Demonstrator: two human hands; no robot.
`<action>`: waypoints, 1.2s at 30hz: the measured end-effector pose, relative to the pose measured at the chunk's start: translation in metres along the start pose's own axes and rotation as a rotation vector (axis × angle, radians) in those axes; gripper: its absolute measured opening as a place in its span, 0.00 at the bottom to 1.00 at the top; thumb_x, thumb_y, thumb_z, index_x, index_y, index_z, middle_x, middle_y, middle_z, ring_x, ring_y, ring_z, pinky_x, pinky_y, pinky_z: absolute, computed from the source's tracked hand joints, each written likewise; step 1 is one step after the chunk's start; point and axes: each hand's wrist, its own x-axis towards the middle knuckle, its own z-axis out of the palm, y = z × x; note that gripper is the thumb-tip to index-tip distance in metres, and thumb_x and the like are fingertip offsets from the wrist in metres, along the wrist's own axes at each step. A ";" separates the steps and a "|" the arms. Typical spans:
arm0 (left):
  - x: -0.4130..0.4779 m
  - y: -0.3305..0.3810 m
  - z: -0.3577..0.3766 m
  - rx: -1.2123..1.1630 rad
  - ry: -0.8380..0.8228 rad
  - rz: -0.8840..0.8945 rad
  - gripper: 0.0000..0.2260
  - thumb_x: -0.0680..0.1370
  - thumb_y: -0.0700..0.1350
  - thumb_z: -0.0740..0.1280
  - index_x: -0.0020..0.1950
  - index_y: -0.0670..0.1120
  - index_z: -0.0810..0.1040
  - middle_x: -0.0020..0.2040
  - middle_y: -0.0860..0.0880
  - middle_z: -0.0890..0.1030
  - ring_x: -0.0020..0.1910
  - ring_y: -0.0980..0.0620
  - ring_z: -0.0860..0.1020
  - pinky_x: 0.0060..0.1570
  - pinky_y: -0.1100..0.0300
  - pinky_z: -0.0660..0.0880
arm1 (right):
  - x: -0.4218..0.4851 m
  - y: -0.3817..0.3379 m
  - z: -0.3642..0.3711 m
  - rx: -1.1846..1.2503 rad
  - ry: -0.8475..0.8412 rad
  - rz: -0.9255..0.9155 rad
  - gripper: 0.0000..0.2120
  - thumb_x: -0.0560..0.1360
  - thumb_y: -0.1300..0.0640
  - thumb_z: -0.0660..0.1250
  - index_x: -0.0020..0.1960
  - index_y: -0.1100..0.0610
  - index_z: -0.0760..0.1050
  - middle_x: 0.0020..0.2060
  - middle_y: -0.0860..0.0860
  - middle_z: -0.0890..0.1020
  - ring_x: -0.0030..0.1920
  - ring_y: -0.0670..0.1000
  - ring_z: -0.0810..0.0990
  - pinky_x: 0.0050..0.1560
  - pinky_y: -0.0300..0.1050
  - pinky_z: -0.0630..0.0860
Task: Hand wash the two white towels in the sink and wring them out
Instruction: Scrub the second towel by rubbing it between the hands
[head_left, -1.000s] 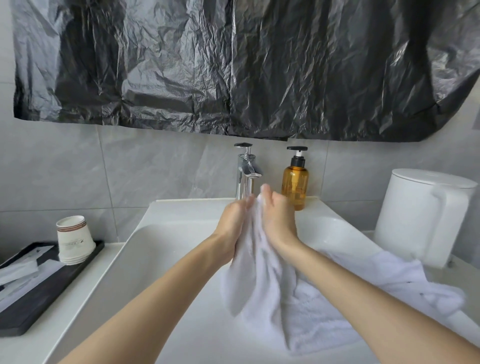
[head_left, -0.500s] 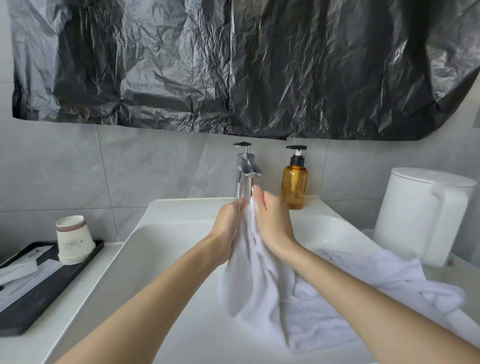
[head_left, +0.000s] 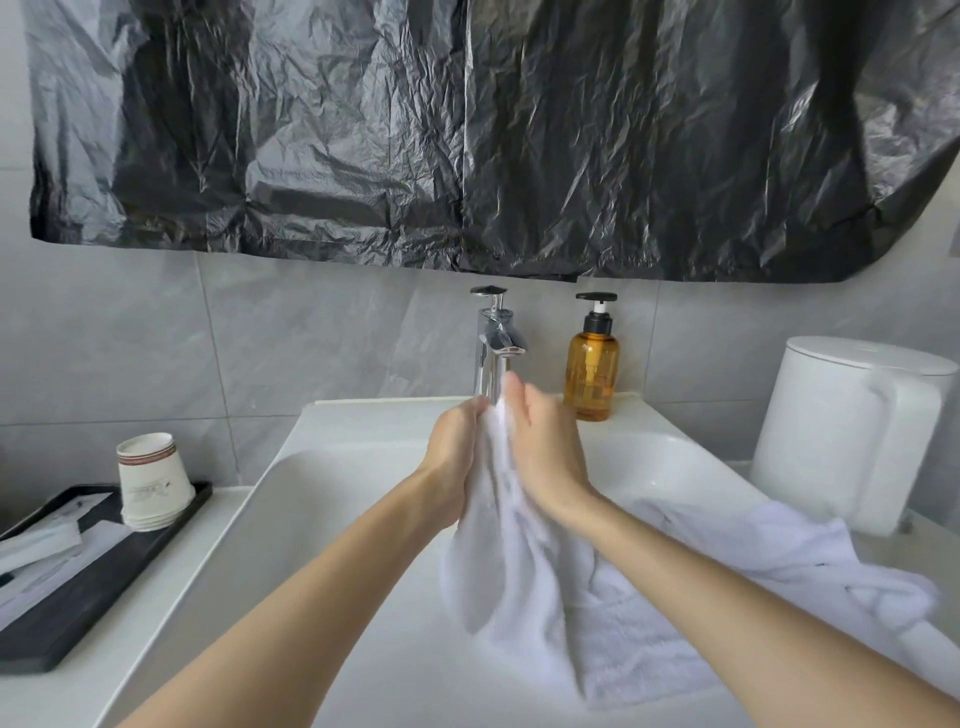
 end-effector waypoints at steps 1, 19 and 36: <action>0.002 0.000 -0.001 0.004 0.019 0.022 0.16 0.80 0.44 0.58 0.35 0.44 0.76 0.28 0.47 0.79 0.31 0.47 0.78 0.33 0.60 0.71 | -0.008 -0.003 0.001 0.009 -0.047 -0.032 0.23 0.83 0.49 0.54 0.29 0.49 0.58 0.23 0.45 0.63 0.33 0.53 0.67 0.37 0.46 0.61; 0.001 0.001 0.002 -0.041 -0.016 0.014 0.17 0.82 0.47 0.57 0.39 0.44 0.78 0.30 0.47 0.81 0.30 0.50 0.80 0.34 0.60 0.73 | 0.002 0.004 -0.004 0.028 0.000 0.007 0.23 0.83 0.48 0.52 0.29 0.51 0.58 0.24 0.47 0.65 0.33 0.55 0.67 0.36 0.47 0.60; 0.002 -0.002 0.003 0.010 -0.098 0.205 0.18 0.83 0.52 0.59 0.44 0.41 0.80 0.34 0.47 0.83 0.32 0.52 0.82 0.30 0.65 0.76 | 0.006 0.005 -0.001 0.060 0.088 0.041 0.23 0.83 0.49 0.53 0.29 0.51 0.60 0.24 0.45 0.65 0.31 0.52 0.66 0.36 0.46 0.62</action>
